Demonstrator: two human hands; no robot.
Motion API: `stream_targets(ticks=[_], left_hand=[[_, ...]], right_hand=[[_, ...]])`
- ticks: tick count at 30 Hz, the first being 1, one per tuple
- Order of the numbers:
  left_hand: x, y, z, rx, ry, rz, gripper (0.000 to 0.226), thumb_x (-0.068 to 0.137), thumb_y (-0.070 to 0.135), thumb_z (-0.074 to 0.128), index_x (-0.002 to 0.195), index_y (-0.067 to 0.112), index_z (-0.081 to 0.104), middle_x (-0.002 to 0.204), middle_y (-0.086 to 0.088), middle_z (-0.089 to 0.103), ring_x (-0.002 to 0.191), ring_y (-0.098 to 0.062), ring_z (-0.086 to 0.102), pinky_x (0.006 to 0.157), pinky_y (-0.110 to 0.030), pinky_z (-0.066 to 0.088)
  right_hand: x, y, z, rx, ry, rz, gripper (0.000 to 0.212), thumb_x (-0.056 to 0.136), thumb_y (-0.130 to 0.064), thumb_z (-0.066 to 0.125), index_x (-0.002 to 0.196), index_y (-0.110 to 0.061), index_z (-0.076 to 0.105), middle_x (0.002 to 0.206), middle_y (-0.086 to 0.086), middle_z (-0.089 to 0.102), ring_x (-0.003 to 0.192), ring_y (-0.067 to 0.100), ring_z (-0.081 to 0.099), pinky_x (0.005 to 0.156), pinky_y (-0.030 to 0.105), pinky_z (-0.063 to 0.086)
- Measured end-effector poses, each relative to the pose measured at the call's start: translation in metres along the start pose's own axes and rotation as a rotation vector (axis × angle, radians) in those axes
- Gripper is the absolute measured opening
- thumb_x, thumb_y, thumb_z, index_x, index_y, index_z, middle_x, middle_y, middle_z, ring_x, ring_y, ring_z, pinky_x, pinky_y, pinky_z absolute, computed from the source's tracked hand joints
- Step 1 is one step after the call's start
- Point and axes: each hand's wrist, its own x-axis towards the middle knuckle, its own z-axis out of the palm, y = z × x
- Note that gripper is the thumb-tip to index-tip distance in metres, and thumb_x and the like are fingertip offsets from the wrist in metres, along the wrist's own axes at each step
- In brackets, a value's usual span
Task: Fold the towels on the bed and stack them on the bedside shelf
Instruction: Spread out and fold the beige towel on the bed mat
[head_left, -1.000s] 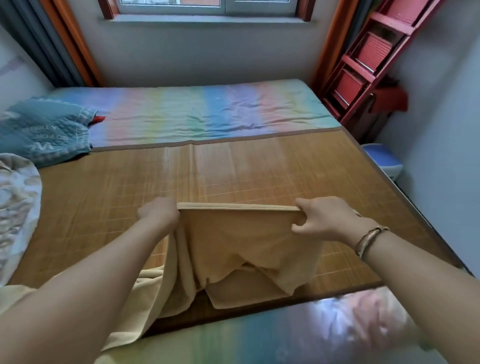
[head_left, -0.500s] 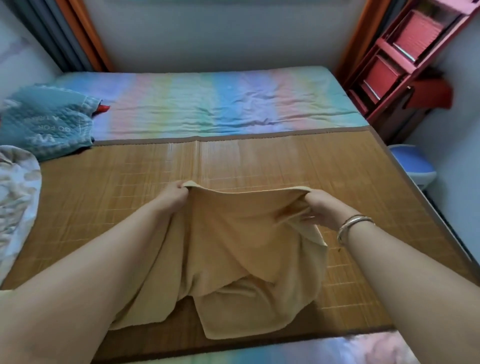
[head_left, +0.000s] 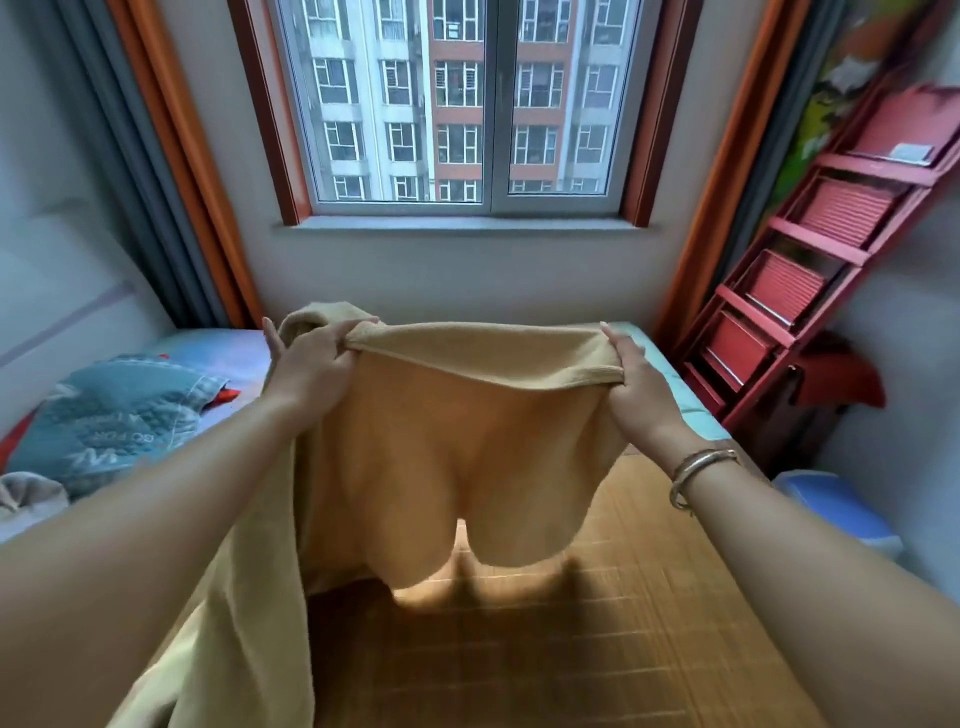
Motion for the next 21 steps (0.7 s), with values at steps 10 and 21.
stream_targets(ticks=[10, 21], left_hand=[[-0.104, -0.037, 0.137, 0.264, -0.537, -0.106, 0.046, 0.096, 0.023, 0.035, 0.135, 0.045, 0.043, 0.127, -0.001, 0.061, 0.137, -0.026, 0.034, 0.114, -0.057, -0.004], [-0.289, -0.108, 0.284, 0.322, -1.066, -0.201, 0.049, 0.097, 0.026, 0.032, 0.144, 0.040, 0.032, 0.145, 0.000, 0.046, 0.140, -0.023, 0.030, 0.116, -0.056, -0.003]], right_hand=[[-0.086, 0.110, 0.040, -0.728, -0.403, 0.060, 0.060, 0.081, -0.003, 0.042, 0.136, -0.029, 0.043, 0.122, 0.007, 0.060, 0.116, 0.028, 0.053, 0.098, 0.040, 0.036], [-0.243, 0.249, 0.134, -0.953, -0.875, 0.213, 0.056, 0.090, -0.003, 0.033, 0.140, -0.028, 0.034, 0.149, 0.010, 0.033, 0.142, 0.029, 0.021, 0.117, 0.048, 0.013]])
